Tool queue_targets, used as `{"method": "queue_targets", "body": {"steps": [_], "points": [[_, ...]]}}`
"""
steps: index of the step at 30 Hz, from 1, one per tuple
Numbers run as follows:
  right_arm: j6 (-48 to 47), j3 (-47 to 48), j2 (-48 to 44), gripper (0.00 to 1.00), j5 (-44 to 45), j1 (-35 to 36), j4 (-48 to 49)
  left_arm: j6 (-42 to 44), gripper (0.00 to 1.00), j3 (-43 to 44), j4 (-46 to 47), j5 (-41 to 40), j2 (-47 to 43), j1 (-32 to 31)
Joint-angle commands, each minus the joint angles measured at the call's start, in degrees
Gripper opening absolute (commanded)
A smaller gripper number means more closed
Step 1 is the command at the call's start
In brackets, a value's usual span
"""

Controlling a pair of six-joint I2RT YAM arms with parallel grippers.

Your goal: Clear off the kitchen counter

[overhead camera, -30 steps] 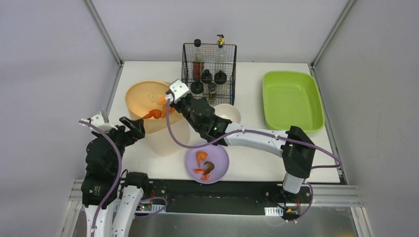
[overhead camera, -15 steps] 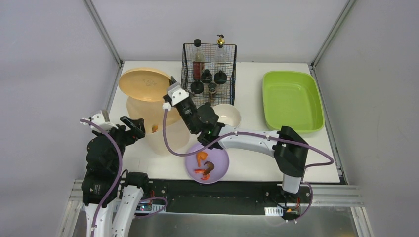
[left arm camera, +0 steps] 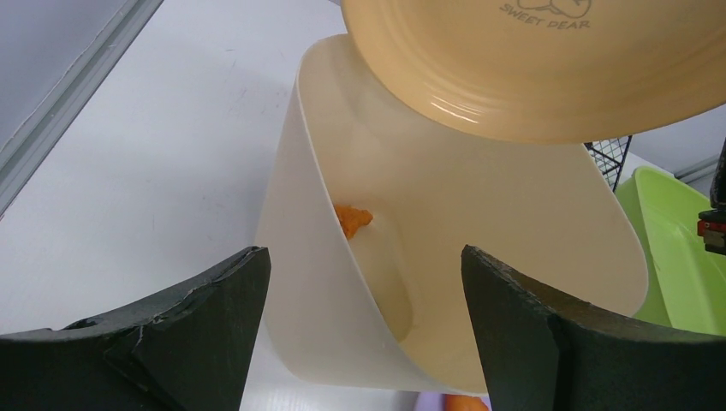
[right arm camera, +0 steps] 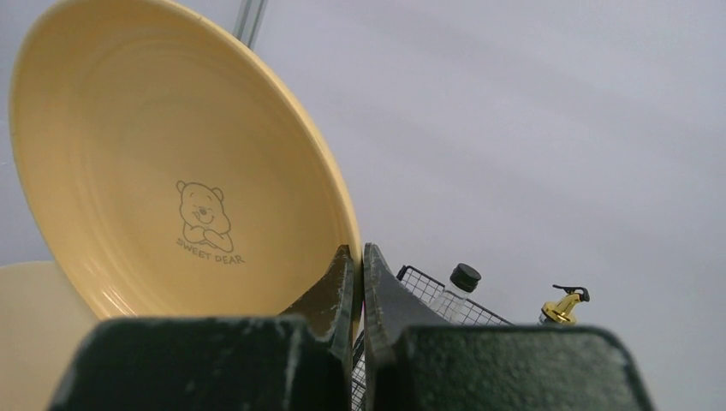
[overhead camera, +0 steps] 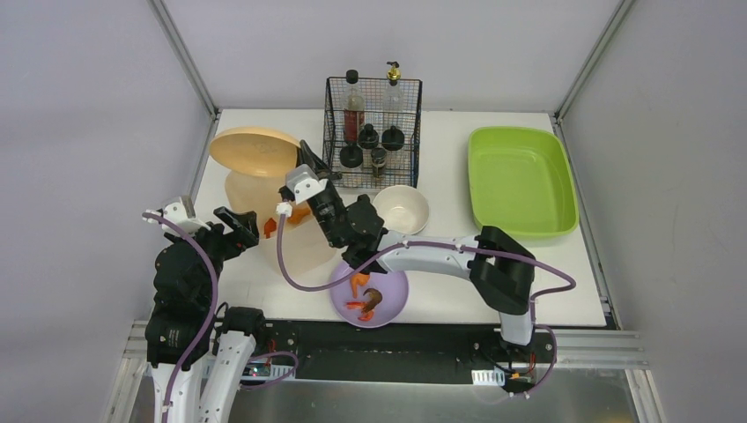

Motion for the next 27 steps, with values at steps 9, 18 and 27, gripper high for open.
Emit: {"method": "queue_targets", "body": {"steps": [9, 18, 27], "points": [[3.0, -0.5, -13.4, 0.0, 9.2, -0.4, 0.8, 0.9, 0.84, -0.1, 1.3, 0.5, 0.4, 0.0], [3.8, -3.4, -23.8, 0.0, 19.2, -5.9, -7.7, 0.8, 0.84, 0.0, 1.2, 1.0, 0.2, 0.0], [32.3, -6.4, -38.7, 0.0, 28.3, -25.8, -40.4, 0.8, 0.84, 0.0, 1.2, 2.5, 0.8, 0.0]]}}
